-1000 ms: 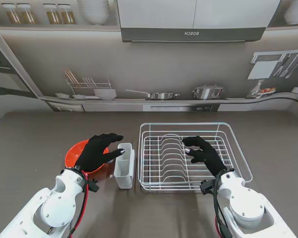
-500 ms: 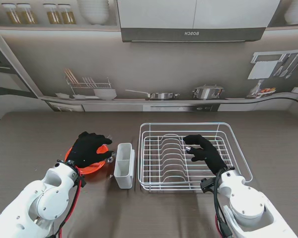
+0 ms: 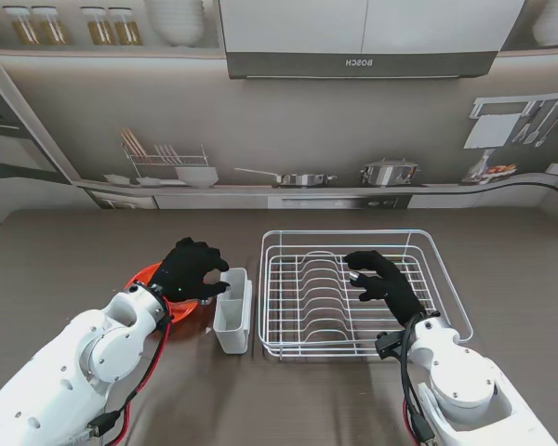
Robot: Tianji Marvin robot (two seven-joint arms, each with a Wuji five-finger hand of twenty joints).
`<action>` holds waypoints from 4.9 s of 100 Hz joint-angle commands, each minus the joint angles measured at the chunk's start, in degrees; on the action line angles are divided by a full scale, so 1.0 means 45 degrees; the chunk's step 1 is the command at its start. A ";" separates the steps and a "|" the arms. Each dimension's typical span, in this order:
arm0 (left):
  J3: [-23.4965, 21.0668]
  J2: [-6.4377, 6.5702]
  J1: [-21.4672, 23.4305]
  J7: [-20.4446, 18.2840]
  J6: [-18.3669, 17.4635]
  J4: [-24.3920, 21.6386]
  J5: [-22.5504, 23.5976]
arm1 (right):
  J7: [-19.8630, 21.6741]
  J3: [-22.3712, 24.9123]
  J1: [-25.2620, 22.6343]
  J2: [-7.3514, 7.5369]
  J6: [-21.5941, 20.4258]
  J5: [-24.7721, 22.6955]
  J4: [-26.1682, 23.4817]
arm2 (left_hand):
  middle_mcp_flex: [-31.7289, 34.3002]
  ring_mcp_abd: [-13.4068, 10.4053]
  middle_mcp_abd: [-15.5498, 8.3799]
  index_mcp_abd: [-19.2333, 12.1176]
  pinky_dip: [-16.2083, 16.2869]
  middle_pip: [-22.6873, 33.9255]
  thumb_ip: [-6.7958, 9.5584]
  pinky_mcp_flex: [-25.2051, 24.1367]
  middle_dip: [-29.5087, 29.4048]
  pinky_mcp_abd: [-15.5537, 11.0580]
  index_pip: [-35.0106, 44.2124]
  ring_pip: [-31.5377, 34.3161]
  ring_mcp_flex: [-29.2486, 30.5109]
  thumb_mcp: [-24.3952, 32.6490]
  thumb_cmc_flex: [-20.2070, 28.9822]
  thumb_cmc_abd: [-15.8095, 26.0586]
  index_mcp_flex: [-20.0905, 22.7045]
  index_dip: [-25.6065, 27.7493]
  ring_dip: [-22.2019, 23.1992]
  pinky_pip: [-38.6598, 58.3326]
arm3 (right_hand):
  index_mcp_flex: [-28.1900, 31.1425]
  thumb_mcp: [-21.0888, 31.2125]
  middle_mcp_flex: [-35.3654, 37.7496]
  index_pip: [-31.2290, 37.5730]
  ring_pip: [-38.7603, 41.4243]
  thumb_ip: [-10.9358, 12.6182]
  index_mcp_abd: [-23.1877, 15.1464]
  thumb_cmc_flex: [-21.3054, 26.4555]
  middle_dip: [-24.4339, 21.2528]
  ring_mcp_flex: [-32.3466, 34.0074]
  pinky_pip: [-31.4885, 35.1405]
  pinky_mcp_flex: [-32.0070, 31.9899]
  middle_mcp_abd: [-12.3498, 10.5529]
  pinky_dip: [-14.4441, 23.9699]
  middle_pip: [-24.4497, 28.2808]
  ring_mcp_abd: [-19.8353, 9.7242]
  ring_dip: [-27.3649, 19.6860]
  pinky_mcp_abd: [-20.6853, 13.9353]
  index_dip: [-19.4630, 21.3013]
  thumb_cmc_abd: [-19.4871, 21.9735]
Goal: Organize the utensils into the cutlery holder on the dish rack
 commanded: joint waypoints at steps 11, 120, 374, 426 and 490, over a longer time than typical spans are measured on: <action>0.0436 0.0046 -0.0483 -0.0412 -0.0103 0.0420 0.0117 | 0.0109 -0.0004 -0.0005 -0.0085 0.0042 0.0096 0.0029 | -0.0408 -0.0166 0.0097 0.0295 0.0058 0.0033 -0.0421 -0.0216 0.0281 -0.0336 0.0334 -0.0038 -0.0501 0.0942 -0.0459 -0.0667 0.0528 0.0229 0.0089 -0.0075 | -0.0144 -0.0154 -0.0109 0.0033 -0.0044 0.0189 -0.0077 -0.0160 -0.0026 0.0067 -0.0178 -0.0035 -0.0214 0.0351 0.0018 -0.0307 -0.0088 -0.0165 -0.0240 0.0023; 0.2308 0.0161 -0.1955 -0.0775 -0.0276 0.1870 0.0318 | 0.0066 -0.0019 0.0056 -0.0141 0.0123 0.0456 0.0122 | -0.0595 -0.0195 0.0098 -0.0327 -0.0123 0.0160 -0.0666 -0.0262 0.0485 -0.0485 0.0940 0.0095 -0.0652 0.2100 -0.0712 -0.1483 0.1157 0.0735 0.0161 0.0018 | -0.0078 -0.0155 -0.0040 0.0045 -0.0042 0.0202 0.0101 -0.0201 -0.0042 0.0122 -0.0175 -0.0034 -0.0119 0.0357 0.0017 -0.0269 -0.0078 -0.0144 -0.0240 0.0172; 0.3373 0.0099 -0.2264 0.0467 -0.0328 0.3152 0.0553 | 0.0067 -0.0140 0.0091 -0.0204 0.0206 0.0961 0.0235 | 0.2252 -0.0349 -0.1338 -0.1887 -0.1603 0.2825 -0.1534 -0.0749 0.9010 -0.1549 0.7771 0.4205 0.1364 0.3797 0.2034 -0.2900 0.2635 0.1691 0.2659 0.7355 | -0.0001 -0.0156 0.0220 0.0012 -0.0062 0.0228 0.0227 -0.0293 -0.0045 0.0237 -0.0174 -0.0009 0.0020 0.0351 0.0011 -0.0168 -0.0067 -0.0073 -0.0252 0.0548; 0.2721 -0.0097 -0.2016 0.1219 -0.0796 0.3172 0.0072 | 0.0038 -0.0147 0.0078 -0.0224 0.0357 0.1054 0.0196 | 0.2292 -0.0232 -0.1211 -0.1800 -0.1513 0.2840 -0.1482 -0.0883 0.9869 -0.1667 0.7860 0.4714 0.1174 0.4700 0.1721 -0.2637 0.2305 0.3012 0.2946 0.7679 | 0.0026 -0.0137 0.0297 0.0006 -0.0058 0.0249 0.0341 -0.0321 -0.0042 0.0296 -0.0163 0.0035 0.0080 0.0337 0.0016 -0.0102 -0.0060 -0.0051 -0.0255 0.0753; 0.2198 -0.0277 -0.2070 0.1616 -0.1098 0.3218 -0.0459 | -0.0005 -0.0151 0.0110 -0.0241 0.0419 0.1087 0.0212 | 0.2350 -0.0177 -0.1152 -0.1743 -0.1556 0.2782 -0.1477 -0.0866 0.9923 -0.1604 0.7686 0.4724 0.1213 0.4386 0.1923 -0.2476 0.2292 0.3154 0.2923 0.7732 | 0.0036 -0.0132 0.0301 0.0000 -0.0069 0.0256 0.0391 -0.0328 -0.0047 0.0299 -0.0158 0.0034 0.0106 0.0321 0.0010 -0.0103 -0.0061 -0.0043 -0.0258 0.0815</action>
